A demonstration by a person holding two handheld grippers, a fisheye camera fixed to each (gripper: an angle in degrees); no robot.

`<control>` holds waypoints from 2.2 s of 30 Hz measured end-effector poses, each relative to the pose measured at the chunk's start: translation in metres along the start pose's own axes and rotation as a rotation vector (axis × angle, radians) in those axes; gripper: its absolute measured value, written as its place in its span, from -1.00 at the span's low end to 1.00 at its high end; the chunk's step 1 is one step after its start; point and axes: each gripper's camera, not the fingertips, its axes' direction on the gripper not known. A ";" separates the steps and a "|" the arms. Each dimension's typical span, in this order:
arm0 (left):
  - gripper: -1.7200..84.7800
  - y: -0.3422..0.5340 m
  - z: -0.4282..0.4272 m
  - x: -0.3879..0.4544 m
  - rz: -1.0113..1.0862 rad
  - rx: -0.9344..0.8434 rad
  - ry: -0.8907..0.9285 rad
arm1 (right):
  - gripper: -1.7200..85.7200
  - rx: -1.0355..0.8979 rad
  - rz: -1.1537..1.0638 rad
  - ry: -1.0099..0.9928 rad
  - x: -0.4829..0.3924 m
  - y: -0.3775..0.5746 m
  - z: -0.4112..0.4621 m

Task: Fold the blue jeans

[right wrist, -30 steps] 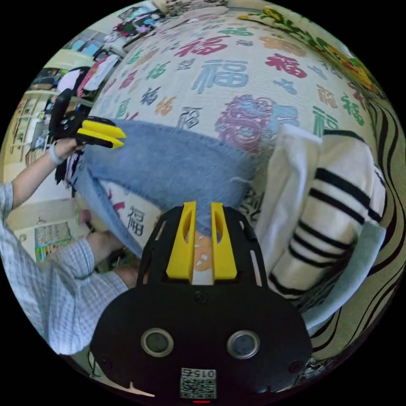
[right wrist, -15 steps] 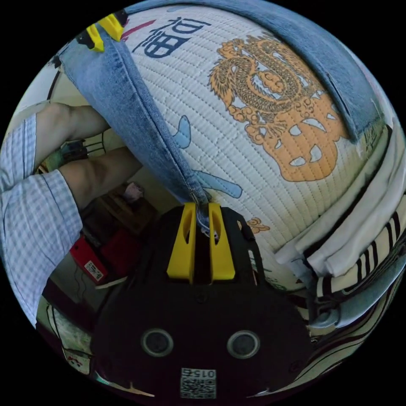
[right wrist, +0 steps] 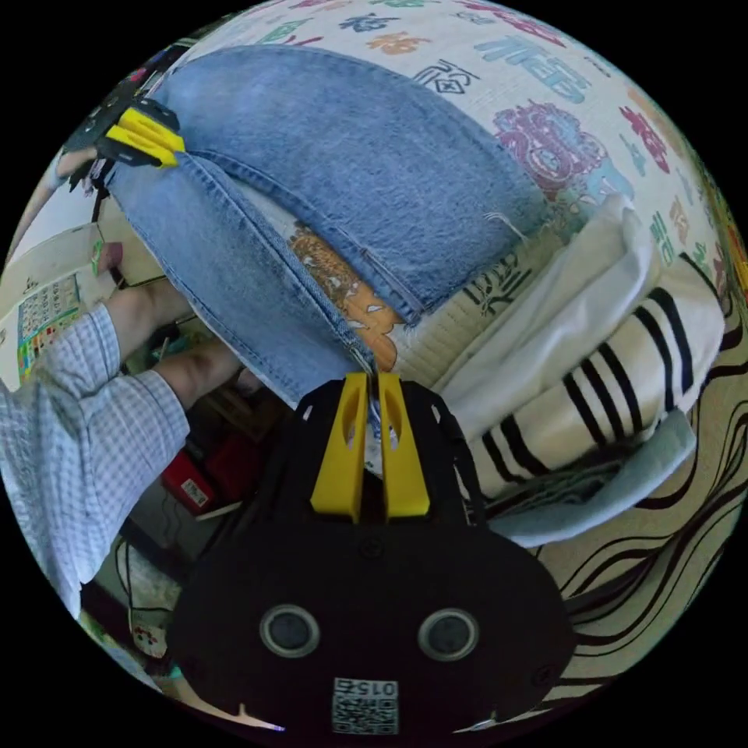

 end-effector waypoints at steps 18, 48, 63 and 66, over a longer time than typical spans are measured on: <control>-0.75 0.406 0.083 0.029 -1.649 0.570 0.318 | -0.72 0.196 0.787 -0.466 -0.010 0.072 0.142; -0.97 0.538 0.085 0.003 -1.426 0.248 0.192 | -0.88 0.080 0.686 -0.321 -0.134 -0.083 0.257; -0.95 0.498 0.103 0.007 -0.560 -0.191 -0.321 | -0.80 0.249 0.266 0.134 -0.291 -0.254 0.203; -0.95 0.531 0.101 0.006 -0.641 -0.008 -0.268 | -0.78 0.172 0.214 0.154 -0.341 -0.306 0.186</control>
